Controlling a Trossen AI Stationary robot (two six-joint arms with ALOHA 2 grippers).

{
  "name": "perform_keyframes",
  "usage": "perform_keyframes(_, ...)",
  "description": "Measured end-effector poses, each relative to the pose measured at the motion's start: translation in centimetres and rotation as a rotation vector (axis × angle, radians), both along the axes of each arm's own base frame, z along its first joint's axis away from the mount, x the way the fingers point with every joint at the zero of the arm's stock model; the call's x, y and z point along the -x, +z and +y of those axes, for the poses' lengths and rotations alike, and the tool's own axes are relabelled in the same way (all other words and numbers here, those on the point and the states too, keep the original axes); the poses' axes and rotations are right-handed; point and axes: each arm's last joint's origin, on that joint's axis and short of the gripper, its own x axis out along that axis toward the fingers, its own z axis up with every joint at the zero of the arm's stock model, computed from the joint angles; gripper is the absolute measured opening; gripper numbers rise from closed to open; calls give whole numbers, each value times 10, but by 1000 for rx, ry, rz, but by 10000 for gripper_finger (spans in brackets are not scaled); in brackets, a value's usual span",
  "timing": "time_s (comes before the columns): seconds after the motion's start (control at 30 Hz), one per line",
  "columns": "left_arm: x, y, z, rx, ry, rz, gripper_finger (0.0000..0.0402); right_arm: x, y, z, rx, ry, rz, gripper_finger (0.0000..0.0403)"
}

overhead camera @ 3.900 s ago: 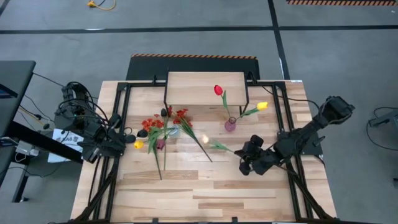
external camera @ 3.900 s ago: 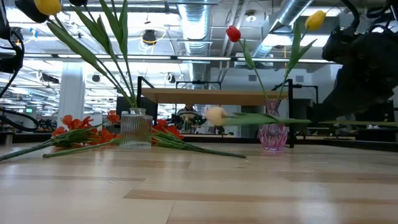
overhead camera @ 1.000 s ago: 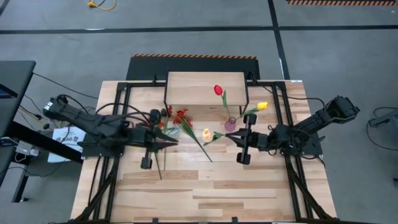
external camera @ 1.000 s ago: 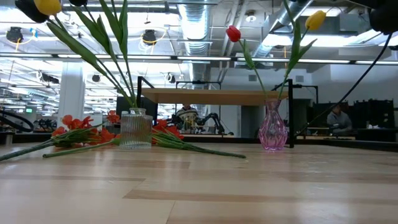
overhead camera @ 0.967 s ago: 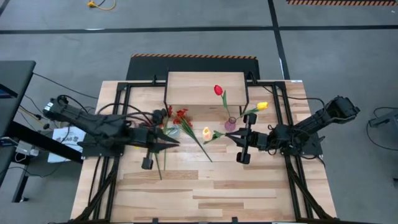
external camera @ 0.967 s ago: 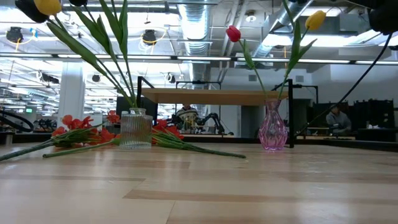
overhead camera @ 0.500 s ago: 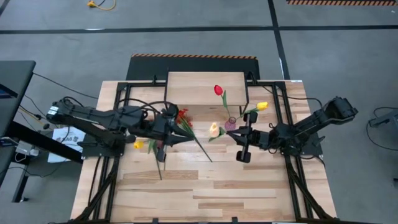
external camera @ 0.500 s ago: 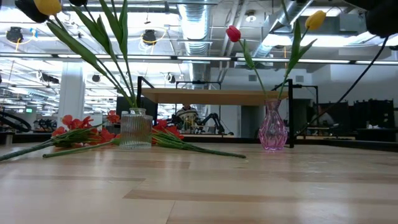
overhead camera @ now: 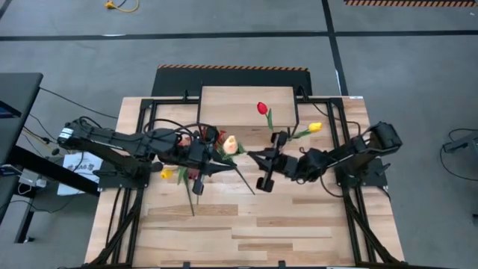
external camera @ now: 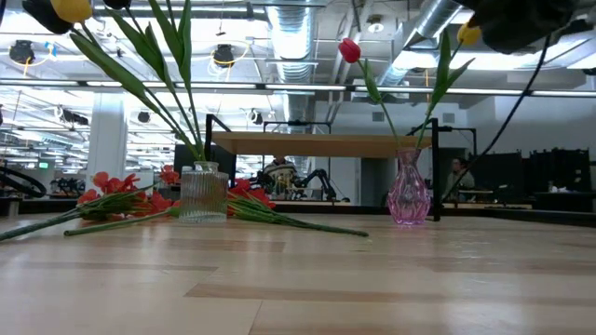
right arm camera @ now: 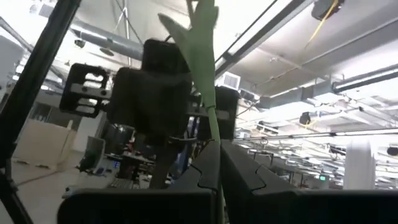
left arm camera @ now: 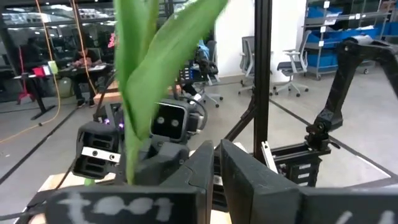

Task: Pick and place flowers into a vace then onto a shelf
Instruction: Put the white flower into the purple vase

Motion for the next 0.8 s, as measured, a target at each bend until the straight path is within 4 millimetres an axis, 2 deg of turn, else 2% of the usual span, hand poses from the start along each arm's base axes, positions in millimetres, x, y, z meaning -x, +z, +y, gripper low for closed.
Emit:
perform_keyframes(0.2,0,-1,2,-48,71,6,16,-7,2,13,47,-19,1,0)
perform_keyframes(0.4,0,-1,2,-84,79,0,24,-7,1,17,57,-21,17,0)
perform_keyframes(0.8,0,-3,2,-87,79,16,110,-7,1,16,59,-23,19,0)
